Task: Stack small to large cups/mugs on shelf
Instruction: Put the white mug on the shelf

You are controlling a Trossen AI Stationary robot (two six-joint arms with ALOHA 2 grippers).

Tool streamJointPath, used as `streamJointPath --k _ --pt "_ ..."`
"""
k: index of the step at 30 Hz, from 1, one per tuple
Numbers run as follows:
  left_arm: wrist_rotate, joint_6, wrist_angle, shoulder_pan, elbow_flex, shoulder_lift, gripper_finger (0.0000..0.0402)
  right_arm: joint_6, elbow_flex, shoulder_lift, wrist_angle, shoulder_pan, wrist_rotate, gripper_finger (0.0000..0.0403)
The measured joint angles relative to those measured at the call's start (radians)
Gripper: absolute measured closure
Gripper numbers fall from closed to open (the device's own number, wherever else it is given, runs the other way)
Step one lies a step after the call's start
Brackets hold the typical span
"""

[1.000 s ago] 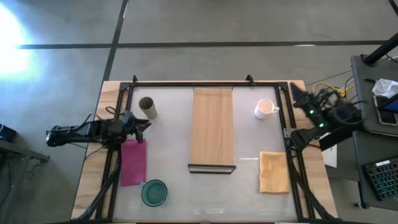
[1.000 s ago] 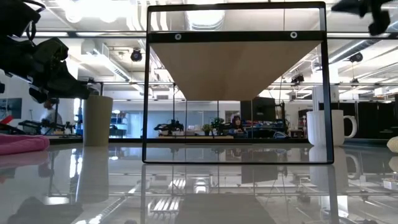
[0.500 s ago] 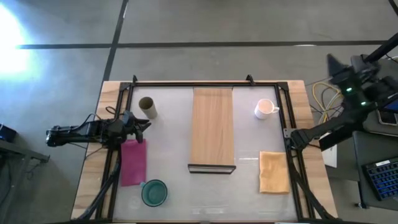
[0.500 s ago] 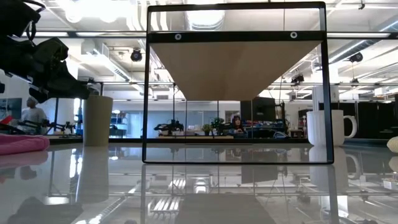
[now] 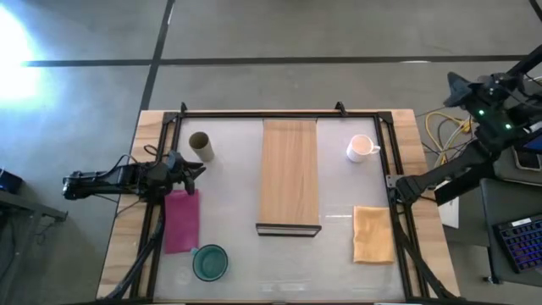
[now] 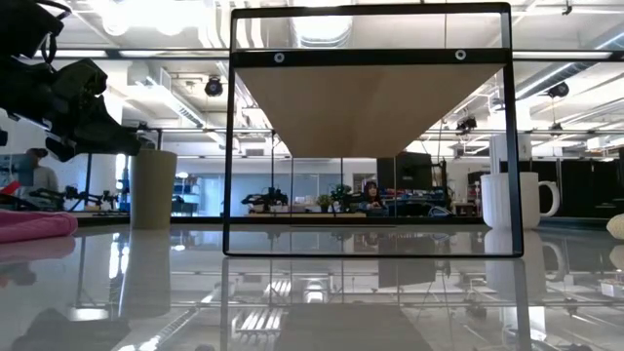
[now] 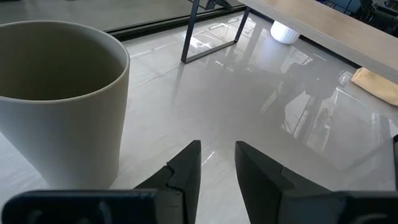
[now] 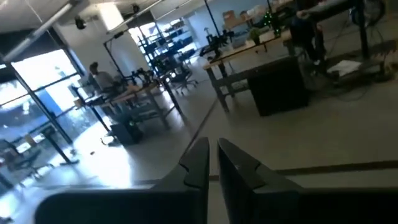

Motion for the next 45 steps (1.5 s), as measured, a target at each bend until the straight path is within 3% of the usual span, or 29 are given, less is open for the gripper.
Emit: streamJointPath --k 5,11,14,18,20,23,27,30,33,37,41,43,45 --pt "0.0 0.0 0.0 0.0 0.0 0.0 0.0317 -0.006 0.013 0.025 -0.021 0.002 0.001 0.0293" --pt "0.0 0.0 0.0 0.0 0.0 0.0 0.0317 0.252 -0.101 0.026 -0.022 0.051 -0.002 0.0214" --pt "0.0 0.0 0.0 0.0 0.0 0.0 0.0317 0.398 -0.201 0.032 -0.028 0.097 -0.014 0.0202" --pt "0.0 0.0 -0.001 0.0 0.0 0.0 0.0317 0.68 -0.284 0.018 -0.022 0.159 -0.184 0.02" --pt "0.0 0.0 0.0 0.0 0.0 0.0 0.0317 0.849 -0.288 0.015 -0.025 0.165 -0.131 0.02" --pt "0.0 0.0 0.0 0.0 0.0 0.0 0.0317 0.796 -0.291 0.015 -0.051 0.166 -0.005 0.02" --pt "0.0 0.0 0.0 0.0 0.0 0.0 0.0317 0.688 -0.276 0.01 -0.011 0.167 -0.002 0.02" --pt "0.0 0.0 0.0 0.0 0.0 0.0 0.0317 0.711 -0.272 0.029 -0.02 0.178 -0.02 0.02" --pt "0.0 0.0 -0.001 0.0 0.0 0.0 0.0317 0.802 -0.275 0.03 -0.063 0.22 -0.28 0.02" --pt "0.0 0.0 -0.001 0.0 0.0 0.0 0.0317 0.902 -0.289 0.045 -0.145 0.237 -0.861 0.02" --pt "0.0 0.0 0.0 0.0 0.0 0.0 0.0317 0.739 -0.322 0.166 0.17 0.224 -1.193 0.02" --pt "0.0 0.0 -0.001 0.0 0.0 0.0 0.0317 0.57 -0.318 0.248 0.338 0.213 -1.26 0.02" --pt "0.0 0.0 0.0 0.0 0.0 0.0 0.0317 0.414 -0.29 0.343 0.49 0.196 -1.074 0.02"
